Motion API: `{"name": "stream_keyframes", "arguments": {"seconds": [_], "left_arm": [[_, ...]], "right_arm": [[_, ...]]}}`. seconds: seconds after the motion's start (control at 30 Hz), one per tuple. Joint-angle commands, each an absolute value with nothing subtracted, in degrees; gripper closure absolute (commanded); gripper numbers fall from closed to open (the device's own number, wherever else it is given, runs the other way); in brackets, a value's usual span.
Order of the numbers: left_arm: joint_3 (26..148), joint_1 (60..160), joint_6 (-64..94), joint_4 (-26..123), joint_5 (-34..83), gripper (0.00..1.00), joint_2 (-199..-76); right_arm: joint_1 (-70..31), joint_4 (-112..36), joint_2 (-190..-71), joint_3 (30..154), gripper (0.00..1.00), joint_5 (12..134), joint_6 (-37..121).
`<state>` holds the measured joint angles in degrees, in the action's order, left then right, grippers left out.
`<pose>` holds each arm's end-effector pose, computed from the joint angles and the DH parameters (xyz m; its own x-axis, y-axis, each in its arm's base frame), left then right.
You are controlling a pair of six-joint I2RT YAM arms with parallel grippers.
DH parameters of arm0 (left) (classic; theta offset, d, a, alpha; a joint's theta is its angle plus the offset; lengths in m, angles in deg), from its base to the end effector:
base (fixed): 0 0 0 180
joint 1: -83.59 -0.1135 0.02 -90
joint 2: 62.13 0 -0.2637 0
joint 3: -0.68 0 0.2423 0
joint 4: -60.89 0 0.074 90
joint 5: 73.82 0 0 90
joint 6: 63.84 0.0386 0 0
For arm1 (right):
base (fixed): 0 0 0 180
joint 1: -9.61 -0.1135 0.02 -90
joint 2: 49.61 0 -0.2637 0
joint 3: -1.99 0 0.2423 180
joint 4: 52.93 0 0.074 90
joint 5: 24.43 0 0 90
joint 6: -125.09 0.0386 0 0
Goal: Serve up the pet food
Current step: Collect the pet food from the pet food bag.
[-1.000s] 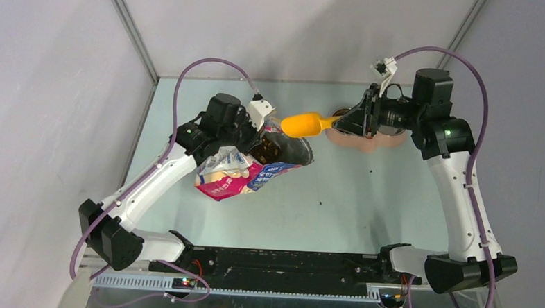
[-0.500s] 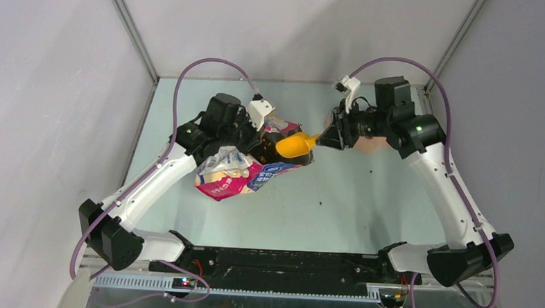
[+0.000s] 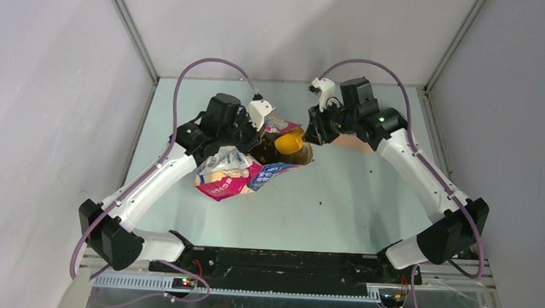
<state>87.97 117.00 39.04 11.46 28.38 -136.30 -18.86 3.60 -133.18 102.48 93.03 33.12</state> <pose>0.2243 -0.1577 0.3560 -0.3302 0.4788 -0.8134 0.7734 0.6313 0.0576 0.2602 0.1614 0.3770 -0.5348 -0.3247 -0.7801 -0.7541 0.5999 0.2673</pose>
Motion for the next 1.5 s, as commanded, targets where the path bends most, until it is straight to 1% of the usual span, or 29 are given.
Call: {"name": "stream_keyframes", "arguments": {"seconds": [0.0,0.1,0.37,0.63,1.0,1.23,1.33,1.47], "left_arm": [[88.78,117.37,38.21,13.20,29.56,1.00,-134.27],[88.68,117.37,38.26,13.27,29.46,1.00,-134.12],[88.58,117.32,38.17,13.47,29.45,1.00,-134.20],[88.58,117.34,38.12,13.46,29.36,1.00,-134.11],[88.65,117.38,38.17,13.48,29.36,1.00,-134.36],[88.67,117.39,38.17,13.45,29.27,1.00,-134.56],[88.69,117.42,38.18,13.43,29.19,1.00,-134.64],[88.67,117.36,38.19,13.38,29.18,1.00,-134.93]], "right_arm": [[-20.75,-4.62,-135.00,101.52,1.00,87.42,37.15],[-22.28,-7.57,-136.08,100.58,1.00,85.18,38.27],[-25.66,-9.39,-140.51,100.17,1.00,84.72,40.11],[-26.54,-11.79,-145.88,100.01,1.00,88.23,43.64],[-27.13,-17.06,-153.91,100.00,1.00,101.91,52.28],[-26.65,-19.78,-155.82,100.12,1.00,111.00,57.66],[-24.95,-23.53,-155.31,98.07,1.00,117.54,64.08],[-19.33,-33.39,-152.91,92.73,1.00,124.33,74.83]]}}
